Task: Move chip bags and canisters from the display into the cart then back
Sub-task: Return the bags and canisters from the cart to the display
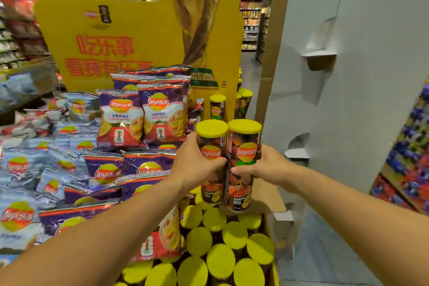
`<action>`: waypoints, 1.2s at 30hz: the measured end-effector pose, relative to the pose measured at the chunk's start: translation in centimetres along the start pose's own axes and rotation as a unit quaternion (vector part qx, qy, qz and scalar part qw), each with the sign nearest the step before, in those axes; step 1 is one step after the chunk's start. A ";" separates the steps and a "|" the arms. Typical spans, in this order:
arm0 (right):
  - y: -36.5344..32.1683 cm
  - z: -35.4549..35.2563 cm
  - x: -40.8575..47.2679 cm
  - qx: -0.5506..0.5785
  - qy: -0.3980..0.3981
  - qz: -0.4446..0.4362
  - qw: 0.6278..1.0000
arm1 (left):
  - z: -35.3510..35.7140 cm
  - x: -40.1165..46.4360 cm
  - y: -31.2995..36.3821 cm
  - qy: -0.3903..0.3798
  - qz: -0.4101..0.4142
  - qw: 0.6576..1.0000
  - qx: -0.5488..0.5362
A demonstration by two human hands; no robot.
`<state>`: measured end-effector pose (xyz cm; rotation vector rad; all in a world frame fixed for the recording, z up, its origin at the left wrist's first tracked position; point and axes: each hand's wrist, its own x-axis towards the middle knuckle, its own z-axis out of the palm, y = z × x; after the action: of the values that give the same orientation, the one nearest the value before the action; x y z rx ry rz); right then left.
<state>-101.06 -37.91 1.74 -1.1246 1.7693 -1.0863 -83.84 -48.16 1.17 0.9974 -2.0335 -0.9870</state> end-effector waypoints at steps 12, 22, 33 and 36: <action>5.4 -6.2 16.4 -0.046 0.068 0.052 0.995 | 7.8 14.3 -3.2 0.071 -0.055 0.993 0.079; 7.6 -6.3 28.9 -0.089 0.143 0.046 0.985 | 10.5 23.0 -8.8 0.098 -0.149 0.982 0.059; 8.1 -5.7 36.0 -0.136 0.171 0.055 0.974 | 12.8 26.2 -10.6 0.041 -0.173 0.981 0.080; 8.5 -5.9 35.6 -0.161 0.151 0.100 0.970 | 13.5 25.7 -10.9 0.035 -0.209 0.973 0.092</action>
<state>-120.29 -67.51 -9.51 -0.9748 2.3092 -0.9040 -103.54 -69.92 -8.93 1.5838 -1.9212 -0.9647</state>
